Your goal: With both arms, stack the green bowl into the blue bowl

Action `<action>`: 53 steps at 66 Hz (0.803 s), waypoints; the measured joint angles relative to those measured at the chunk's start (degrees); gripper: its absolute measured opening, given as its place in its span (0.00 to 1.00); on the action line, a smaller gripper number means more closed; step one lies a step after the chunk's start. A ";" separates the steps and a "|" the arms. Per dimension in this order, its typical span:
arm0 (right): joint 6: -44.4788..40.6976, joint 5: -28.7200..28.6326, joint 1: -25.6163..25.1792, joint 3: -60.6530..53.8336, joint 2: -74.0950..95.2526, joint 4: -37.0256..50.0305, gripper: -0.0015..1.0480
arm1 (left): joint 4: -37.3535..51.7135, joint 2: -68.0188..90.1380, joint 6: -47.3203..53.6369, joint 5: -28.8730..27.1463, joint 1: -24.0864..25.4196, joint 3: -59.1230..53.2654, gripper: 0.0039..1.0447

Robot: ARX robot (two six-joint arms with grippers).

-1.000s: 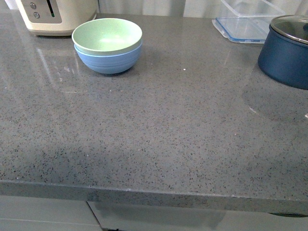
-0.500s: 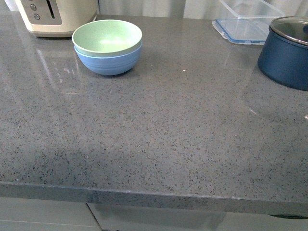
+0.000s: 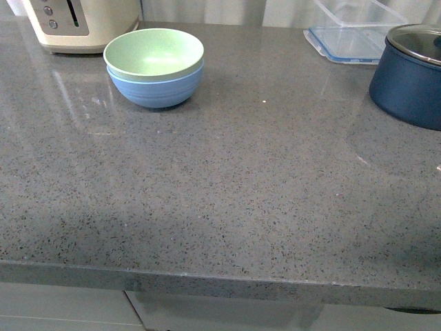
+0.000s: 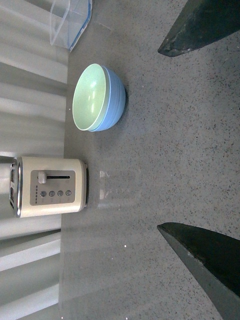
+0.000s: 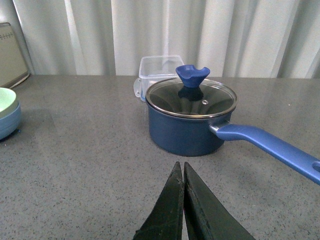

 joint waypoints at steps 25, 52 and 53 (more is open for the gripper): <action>0.00 0.00 0.00 -3.02 -10.67 -6.93 0.01 | 0.00 0.00 0.00 -0.02 0.00 0.00 0.94; -0.02 -0.02 0.02 -2.97 -25.20 -21.97 0.01 | 0.00 0.00 0.00 -0.02 0.00 0.00 0.94; -0.02 -0.02 0.02 -2.97 -25.46 -21.99 0.01 | 0.00 0.00 0.00 -0.02 0.00 0.00 0.94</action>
